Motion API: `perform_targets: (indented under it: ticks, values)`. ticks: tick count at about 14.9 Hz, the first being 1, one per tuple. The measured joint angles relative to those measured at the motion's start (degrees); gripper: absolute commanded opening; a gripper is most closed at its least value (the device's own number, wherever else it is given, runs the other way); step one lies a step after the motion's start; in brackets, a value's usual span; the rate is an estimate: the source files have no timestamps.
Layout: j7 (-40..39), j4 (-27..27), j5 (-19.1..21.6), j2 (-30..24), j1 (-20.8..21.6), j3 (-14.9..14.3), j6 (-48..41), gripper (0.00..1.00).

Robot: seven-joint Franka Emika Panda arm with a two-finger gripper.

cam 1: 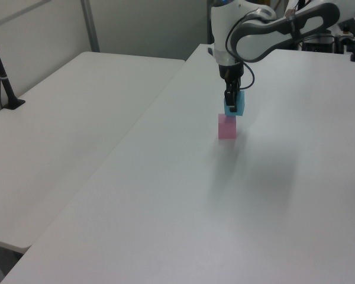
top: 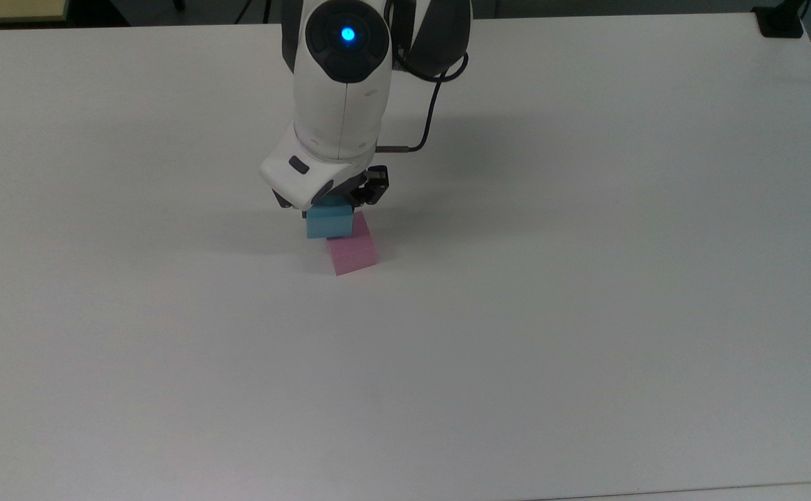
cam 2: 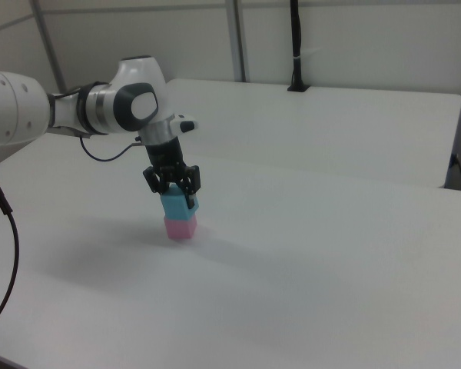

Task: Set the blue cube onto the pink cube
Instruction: 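Lower the blue cube onto the top of the pink cube, then open the gripper and raise it away from the stacked cubes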

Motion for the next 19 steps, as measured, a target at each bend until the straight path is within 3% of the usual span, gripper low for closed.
perform_targets:
  ticks: [4, 13, 15, 16, 19]
  values:
    - [0.0, -0.26, 0.49, 0.94, 0.09, 0.0, 1.51, 0.35]
    - [-0.01, -0.05, 6.94, 0.97, 0.98, 0.0, 4.58, 0.36]
    - [-0.01, -0.07, 6.95, 1.07, 0.97, 0.0, 6.5, 0.63]
    - [-0.01, -0.07, 6.95, 1.11, 0.97, 0.0, 6.8, 0.7]
    - [-0.85, -0.12, 6.94, 1.26, 0.97, 0.0, 6.95, 0.73]
